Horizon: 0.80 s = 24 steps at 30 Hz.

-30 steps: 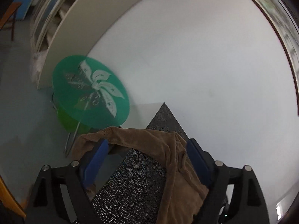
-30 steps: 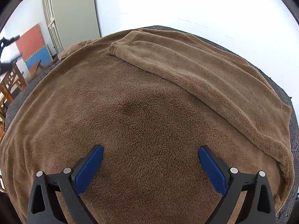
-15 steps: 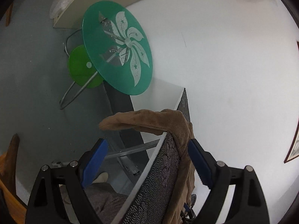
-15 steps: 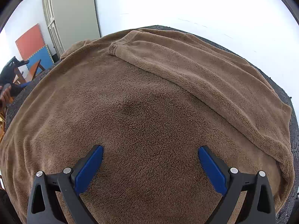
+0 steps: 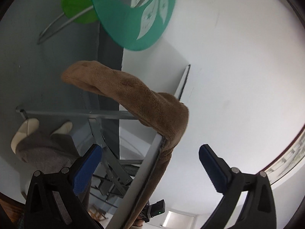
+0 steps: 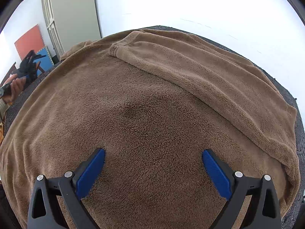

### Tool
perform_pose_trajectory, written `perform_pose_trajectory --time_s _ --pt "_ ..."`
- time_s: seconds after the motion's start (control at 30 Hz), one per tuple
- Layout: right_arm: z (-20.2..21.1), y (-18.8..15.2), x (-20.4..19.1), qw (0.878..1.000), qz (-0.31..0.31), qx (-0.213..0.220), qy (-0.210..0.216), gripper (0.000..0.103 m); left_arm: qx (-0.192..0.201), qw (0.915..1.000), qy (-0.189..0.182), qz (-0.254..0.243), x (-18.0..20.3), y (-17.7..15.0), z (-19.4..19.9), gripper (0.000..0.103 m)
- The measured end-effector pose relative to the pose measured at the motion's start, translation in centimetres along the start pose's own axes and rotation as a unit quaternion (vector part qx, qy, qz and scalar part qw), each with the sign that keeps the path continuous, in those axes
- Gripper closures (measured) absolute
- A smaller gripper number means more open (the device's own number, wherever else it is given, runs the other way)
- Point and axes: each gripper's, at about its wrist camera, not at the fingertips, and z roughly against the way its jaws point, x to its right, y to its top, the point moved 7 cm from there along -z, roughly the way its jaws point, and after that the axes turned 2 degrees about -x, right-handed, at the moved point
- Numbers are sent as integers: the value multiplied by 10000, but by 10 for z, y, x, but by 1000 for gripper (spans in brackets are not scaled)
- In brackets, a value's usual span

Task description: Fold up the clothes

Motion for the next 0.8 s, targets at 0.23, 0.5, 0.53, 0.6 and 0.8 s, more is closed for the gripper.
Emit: perform_pose_trajectory --time_s 0.23,0.5,0.53,0.6,0.8 --pt "-1 1 0 10000 -16 -3 4 1 -602 9976 134 321 -13 30 -49 1" --pt "-2 1 0 10000 -2 -1 13 1 -177 9981 263 526 -14 62 -55 1" --pt "-2 1 0 10000 -4 0 10 1 -42 9982 342 492 -14 66 -54 1" --pt "-2 1 0 10000 -8 2 3 1 168 9982 457 342 -9 71 -51 5" --pt "-2 1 0 10000 -11 3 2 1 681 9949 637 -388 21 70 -32 74"
